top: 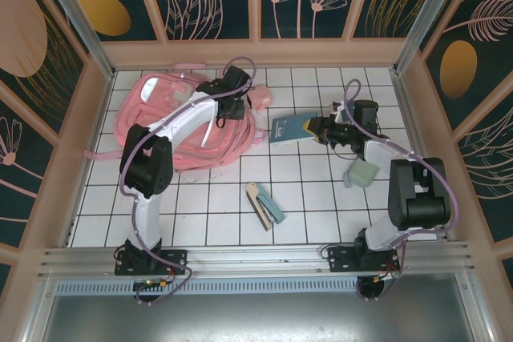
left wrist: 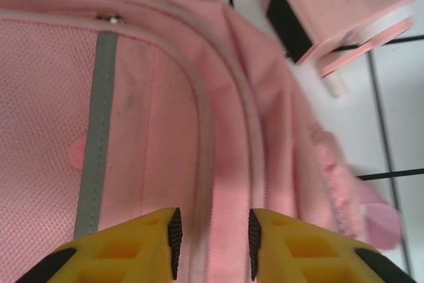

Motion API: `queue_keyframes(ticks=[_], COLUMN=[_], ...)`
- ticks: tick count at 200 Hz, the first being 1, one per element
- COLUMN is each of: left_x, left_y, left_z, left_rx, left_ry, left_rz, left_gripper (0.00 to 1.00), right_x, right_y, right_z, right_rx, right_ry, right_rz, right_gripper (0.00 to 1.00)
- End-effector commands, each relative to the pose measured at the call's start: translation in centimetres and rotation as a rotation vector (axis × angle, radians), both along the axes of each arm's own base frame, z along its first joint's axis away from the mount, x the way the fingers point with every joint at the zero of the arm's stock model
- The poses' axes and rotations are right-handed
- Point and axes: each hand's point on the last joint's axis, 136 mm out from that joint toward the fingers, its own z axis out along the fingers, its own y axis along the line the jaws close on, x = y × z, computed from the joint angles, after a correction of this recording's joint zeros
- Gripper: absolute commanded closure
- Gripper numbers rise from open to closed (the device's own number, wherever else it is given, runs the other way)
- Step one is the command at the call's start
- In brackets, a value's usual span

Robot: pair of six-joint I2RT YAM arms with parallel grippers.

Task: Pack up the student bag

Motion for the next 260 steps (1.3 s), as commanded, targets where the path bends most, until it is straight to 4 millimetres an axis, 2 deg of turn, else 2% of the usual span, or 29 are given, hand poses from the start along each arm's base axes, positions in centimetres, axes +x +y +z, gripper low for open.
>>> queue_keyframes(ticks=[1,45,61,82,88,116,144,171,208,233,260], left_x=[-0.6,-1.0,-0.9,-0.6,-0.6,-0.2,0.4,1.2,2.2,2.8,3.2], left_y=[1.6,2.1,2.2,2.4,2.4,2.4,2.8,3.3,4.5,5.5,6.2], left_z=[-2.4,-4.6,-5.0,-3.7,-3.0,1.0,6.2,11.3,17.3,20.1,22.7], left_rx=[0.146,0.191,0.197,0.191,0.183,0.118,0.020,-0.108,-0.305,-0.413,-0.512], left_ry=[0.050,0.087,0.092,0.061,0.047,-0.020,-0.091,-0.153,-0.224,-0.256,-0.299], left_rz=[-0.033,-0.041,-0.038,-0.014,-0.009,0.019,0.051,0.072,0.088,0.098,0.083], left_gripper=[0.62,0.62,0.72,0.95,1.00,1.00,1.00,1.00,1.00,1.00,1.00], right_x=[0.3,-0.1,-0.2,-0.5,-0.5,-0.5,-0.2,0.4,2.2,3.9,5.9], right_y=[0.9,2.3,2.7,3.1,3.3,4.0,5.0,6.9,10.2,13.3,17.2], right_z=[2.9,3.0,2.7,3.0,3.2,3.9,5.2,6.4,7.6,8.3,8.0], right_rx=[-0.003,0.000,-0.009,0.020,0.027,0.049,0.105,0.147,0.217,0.263,0.294], right_ry=[-0.081,-0.094,-0.088,-0.088,-0.094,-0.122,-0.155,-0.191,-0.218,-0.232,-0.224], right_rz=[0.003,0.015,0.012,0.010,0.012,0.006,-0.002,0.016,0.033,0.050,0.077], right_gripper=[1.00,1.00,1.00,1.00,1.00,1.00,1.00,1.00,1.00,1.00,1.00])
